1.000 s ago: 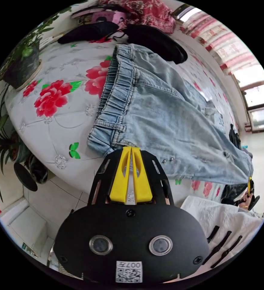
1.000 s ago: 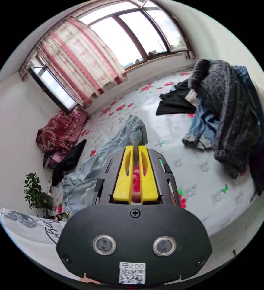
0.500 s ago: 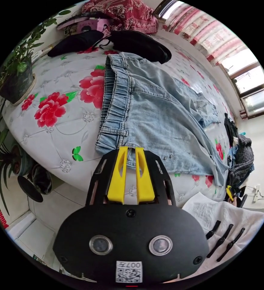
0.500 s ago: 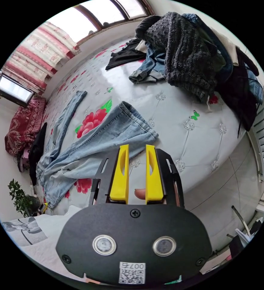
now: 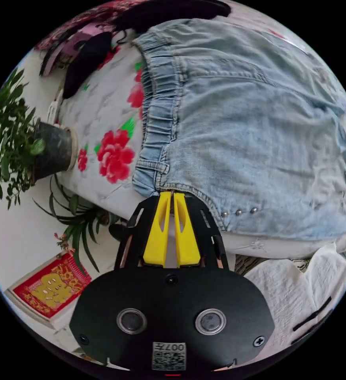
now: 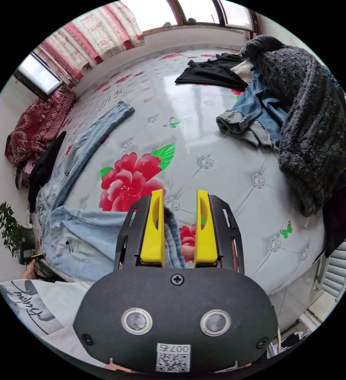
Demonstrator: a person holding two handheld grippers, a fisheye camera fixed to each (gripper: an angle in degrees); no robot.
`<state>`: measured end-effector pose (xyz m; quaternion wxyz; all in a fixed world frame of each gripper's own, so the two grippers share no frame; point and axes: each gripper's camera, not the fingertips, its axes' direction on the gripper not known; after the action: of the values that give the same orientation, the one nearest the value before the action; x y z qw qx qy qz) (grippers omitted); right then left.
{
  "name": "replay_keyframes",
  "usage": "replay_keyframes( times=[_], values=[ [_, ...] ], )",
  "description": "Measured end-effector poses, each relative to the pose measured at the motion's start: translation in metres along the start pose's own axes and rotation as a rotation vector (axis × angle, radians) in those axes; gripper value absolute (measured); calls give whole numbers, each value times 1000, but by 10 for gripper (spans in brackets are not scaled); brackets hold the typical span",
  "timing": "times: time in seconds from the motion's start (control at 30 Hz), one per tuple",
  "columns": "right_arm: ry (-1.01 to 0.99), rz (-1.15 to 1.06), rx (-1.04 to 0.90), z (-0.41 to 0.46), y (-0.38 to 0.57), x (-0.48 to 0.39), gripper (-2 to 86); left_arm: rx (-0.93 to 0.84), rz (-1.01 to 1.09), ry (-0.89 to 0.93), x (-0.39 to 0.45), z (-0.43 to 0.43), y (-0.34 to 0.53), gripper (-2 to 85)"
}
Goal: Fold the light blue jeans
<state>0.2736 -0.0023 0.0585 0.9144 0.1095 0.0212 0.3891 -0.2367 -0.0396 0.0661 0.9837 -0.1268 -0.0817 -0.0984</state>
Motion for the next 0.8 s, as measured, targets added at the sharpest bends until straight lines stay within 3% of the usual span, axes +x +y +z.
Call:
replay_keyframes(
  times=[0.1, 0.2, 0.43, 0.67, 0.8],
  values=[
    [34, -28, -39, 23, 2, -18, 52, 87, -43, 98, -14, -18, 22, -8],
    [102, -13, -47, 19, 4, -26, 38, 127, -71, 80, -5, -25, 41, -7],
    [-54, -44, 107, -61, 33, -8, 50, 206, -72, -8, 7, -51, 86, -9],
    [-137, -63, -55, -20, 49, -14, 52, 239, -121, 209, 9, -28, 82, -10],
    [-34, -75, -133, -4, 49, -25, 19, 203, -69, 233, 31, -11, 75, -10]
  ],
)
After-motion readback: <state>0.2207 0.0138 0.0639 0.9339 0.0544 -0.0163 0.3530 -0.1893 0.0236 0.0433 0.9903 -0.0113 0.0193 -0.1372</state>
